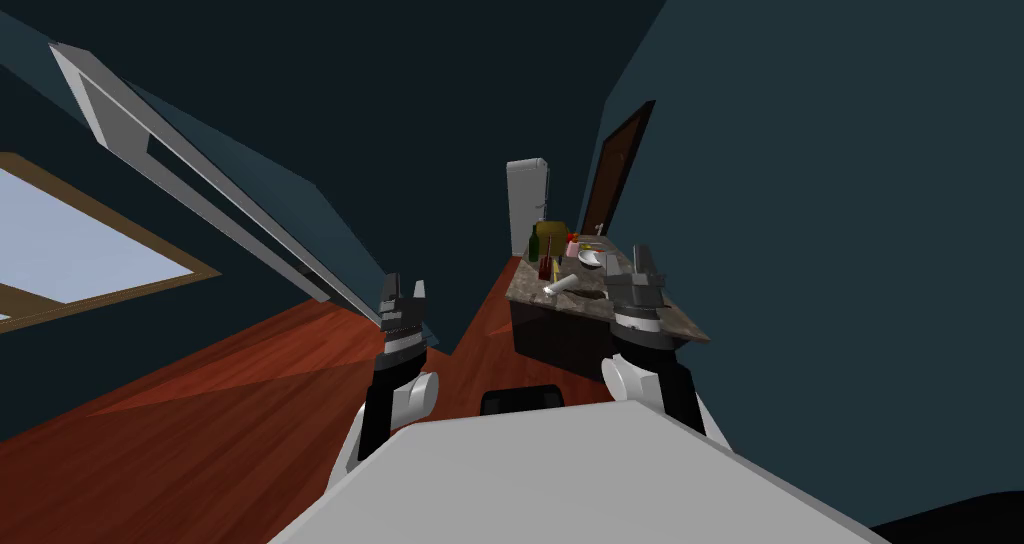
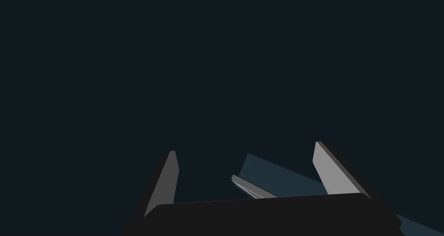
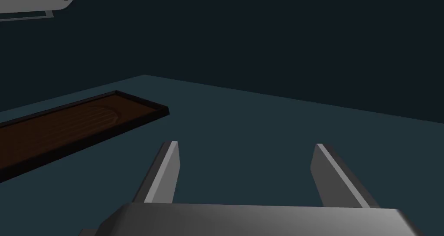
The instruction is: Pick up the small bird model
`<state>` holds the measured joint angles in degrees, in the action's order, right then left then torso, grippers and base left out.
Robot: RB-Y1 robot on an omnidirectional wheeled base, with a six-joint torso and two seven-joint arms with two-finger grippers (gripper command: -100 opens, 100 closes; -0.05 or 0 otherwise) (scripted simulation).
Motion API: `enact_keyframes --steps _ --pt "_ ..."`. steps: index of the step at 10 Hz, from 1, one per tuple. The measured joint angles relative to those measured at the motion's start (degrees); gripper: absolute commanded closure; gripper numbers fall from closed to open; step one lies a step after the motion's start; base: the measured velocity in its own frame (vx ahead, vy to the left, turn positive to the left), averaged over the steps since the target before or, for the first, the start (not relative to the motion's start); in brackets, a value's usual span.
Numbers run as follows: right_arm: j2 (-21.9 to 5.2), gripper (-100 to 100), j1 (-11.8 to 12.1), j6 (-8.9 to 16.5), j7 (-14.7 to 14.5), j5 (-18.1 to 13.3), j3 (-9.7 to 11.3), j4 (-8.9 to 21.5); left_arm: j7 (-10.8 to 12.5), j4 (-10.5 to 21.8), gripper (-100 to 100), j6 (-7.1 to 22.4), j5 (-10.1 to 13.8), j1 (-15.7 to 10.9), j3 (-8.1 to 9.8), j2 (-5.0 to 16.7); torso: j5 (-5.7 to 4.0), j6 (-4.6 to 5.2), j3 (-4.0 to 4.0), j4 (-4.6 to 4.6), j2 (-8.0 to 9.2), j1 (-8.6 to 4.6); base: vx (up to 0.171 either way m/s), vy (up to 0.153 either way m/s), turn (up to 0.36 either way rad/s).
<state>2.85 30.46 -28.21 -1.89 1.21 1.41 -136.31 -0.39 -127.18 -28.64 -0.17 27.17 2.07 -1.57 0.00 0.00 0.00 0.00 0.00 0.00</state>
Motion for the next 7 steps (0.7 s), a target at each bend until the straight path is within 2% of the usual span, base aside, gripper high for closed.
enact_keyframes --steps 2,4,6,7 --pt "-3.2 -100 1.1 -0.1 -0.3 -1.1 0.6 0.7 0.0 0.0 0 0.0 0.0 0.0 0.0 0.0 0.01 0.01 0.11 0.04 0.21 0.04 -0.077 0.02 -0.07" --pt "-7.0 -100 2.9 -0.4 -0.6 -2.8 0.9 2.7 0.0 0.0 0 0.0 0.0 0.0 0.0 0.0 0.01 0.01 0.24 0.09 0.42 0.06 -0.119 0.034 -0.086" --pt "-10.0 -100 6.4 -0.5 -1.8 -5.8 2.7 4.6 0.0 0.0 0 0.0 0.0 0.0 -0.01 0.0 0.04 0.02 0.33 0.12 0.58 0.19 -0.148 0.051 -0.075" --pt "-11.3 -100 7.4 -0.1 -2.5 -7.6 3.5 6.3 0.0 0.0 0 0.0 0.0 0.0 -0.01 0.0 0.04 0.0 0.34 0.13 0.59 0.18 -0.094 0.029 -0.021"
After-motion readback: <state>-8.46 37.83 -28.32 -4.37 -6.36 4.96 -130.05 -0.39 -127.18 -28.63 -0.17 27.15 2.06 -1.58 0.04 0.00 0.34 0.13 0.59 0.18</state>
